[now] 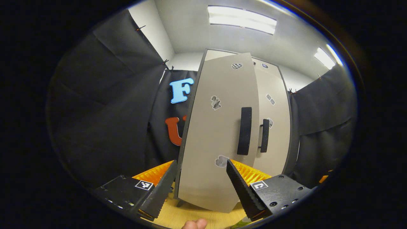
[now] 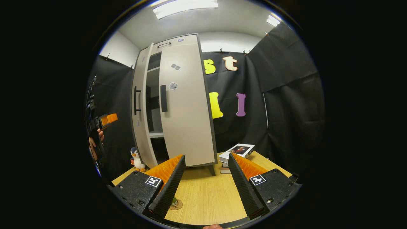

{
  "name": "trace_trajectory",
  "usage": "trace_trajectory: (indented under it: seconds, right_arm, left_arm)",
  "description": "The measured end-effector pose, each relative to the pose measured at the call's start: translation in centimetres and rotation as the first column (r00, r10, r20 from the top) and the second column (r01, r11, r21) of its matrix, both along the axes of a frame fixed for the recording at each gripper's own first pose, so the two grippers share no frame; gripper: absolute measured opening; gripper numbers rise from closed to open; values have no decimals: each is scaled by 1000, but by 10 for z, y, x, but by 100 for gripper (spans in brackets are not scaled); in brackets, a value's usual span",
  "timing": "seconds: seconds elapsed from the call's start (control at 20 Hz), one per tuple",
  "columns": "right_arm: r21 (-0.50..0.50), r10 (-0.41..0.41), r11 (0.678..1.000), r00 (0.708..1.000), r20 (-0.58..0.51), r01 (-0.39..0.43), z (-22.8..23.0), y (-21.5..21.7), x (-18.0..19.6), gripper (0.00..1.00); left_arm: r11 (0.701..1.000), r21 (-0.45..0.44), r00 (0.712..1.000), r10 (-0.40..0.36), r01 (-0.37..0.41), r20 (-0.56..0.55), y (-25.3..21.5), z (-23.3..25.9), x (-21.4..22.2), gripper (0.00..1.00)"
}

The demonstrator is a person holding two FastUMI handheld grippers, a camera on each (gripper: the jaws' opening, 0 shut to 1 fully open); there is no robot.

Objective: Grasp the bottle in the cabinet with the left hand and place it on the coaster, then close the right door with the right hand and the left door with the left hand.

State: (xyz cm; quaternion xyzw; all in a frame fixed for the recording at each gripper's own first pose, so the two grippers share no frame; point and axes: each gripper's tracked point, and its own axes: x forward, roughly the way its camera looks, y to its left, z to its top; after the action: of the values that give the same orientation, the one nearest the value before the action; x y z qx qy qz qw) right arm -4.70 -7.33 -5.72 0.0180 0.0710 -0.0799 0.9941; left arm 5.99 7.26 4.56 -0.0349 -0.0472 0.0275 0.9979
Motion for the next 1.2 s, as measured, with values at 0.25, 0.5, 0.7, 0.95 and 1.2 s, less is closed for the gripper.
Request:
trace_trajectory:
  seconds: [0.25,0.5,0.7,0.95,1.2]
  right_arm:
    - [-2,25,1000,1000,-14,-25,2,5,5,83]
    - [-15,31,999,999,-34,-31,-3,8,10,83]
    - [-26,52,998,997,-58,-54,-13,16,17,83]
    - [-69,48,996,997,-66,-52,-21,20,21,83]
    - [-82,74,993,994,-80,-80,-26,25,19,83]
  left_arm:
    - [995,79,995,65,-58,-79,-2,-64,-31,95]
    - [989,123,991,91,-78,-100,-14,-92,-57,95]
    - [991,104,992,95,-86,-83,-19,-92,-66,99]
    - [987,108,989,127,-120,-68,-8,-88,-69,99]
    - [982,113,985,157,-149,-67,2,-88,-70,95]
